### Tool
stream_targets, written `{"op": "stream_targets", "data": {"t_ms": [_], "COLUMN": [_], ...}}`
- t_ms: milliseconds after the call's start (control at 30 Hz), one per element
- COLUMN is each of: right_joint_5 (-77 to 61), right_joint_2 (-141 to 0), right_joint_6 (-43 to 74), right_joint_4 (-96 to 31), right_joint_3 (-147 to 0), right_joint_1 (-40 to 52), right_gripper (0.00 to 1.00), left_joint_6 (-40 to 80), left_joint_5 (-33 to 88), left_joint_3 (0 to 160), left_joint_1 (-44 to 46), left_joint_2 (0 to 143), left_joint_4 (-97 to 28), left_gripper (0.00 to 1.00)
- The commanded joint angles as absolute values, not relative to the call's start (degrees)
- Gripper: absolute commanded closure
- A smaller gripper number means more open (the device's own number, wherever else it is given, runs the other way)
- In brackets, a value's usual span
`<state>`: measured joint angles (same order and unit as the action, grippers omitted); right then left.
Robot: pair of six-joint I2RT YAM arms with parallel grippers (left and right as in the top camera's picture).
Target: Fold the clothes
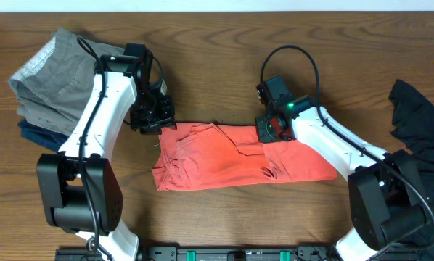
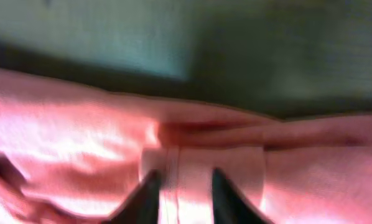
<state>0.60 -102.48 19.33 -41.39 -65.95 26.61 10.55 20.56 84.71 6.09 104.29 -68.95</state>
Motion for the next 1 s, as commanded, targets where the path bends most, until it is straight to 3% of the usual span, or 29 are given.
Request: {"op": "stream_targets", "data": {"t_ms": [0,233,367,533,633,667,700,967], "right_joint_5": [2.2,9.0,12.1,13.8,14.3,14.4,14.4,14.6], "right_joint_2": [-101.4,-101.4,-101.4,-101.4,-101.4,-101.4,-101.4,-101.4], "right_joint_6": [19.4,19.5,20.5,20.8,21.2,21.2,21.2,21.2], "right_joint_4": [-43.6,-41.3,-41.2,-41.8,-41.6,-41.6,-41.5,-38.8], "right_joint_3": [-65.8,-65.8,-65.8,-65.4,-65.1,-65.1,-65.0,-62.1], "right_joint_1": [28.7,33.6,34.5,34.1,34.1,34.1,34.1,34.1], "right_gripper": [0.63,0.42,0.51,0.53,0.65,0.75,0.79,0.71], "left_joint_6": [11.0,11.0,11.0,11.0,11.0,11.0,11.0,11.0], "left_joint_5": [19.8,19.8,19.8,19.8,19.8,19.8,19.8,19.8], "left_joint_3": [84.4,84.4,84.4,84.4,84.4,84.4,84.4,84.4], "left_joint_1": [6.1,6.1,6.1,6.1,6.1,6.1,6.1,6.1], "left_joint_2": [103.9,103.9,103.9,103.9,103.9,103.9,103.9,103.9], "left_joint_4": [-69.1,-68.9,-69.0,-69.0,-69.0,-69.0,-69.1,-69.3], "left_gripper": [0.58,0.57,0.57,0.58,0.57,0.58,0.57,0.57]}}
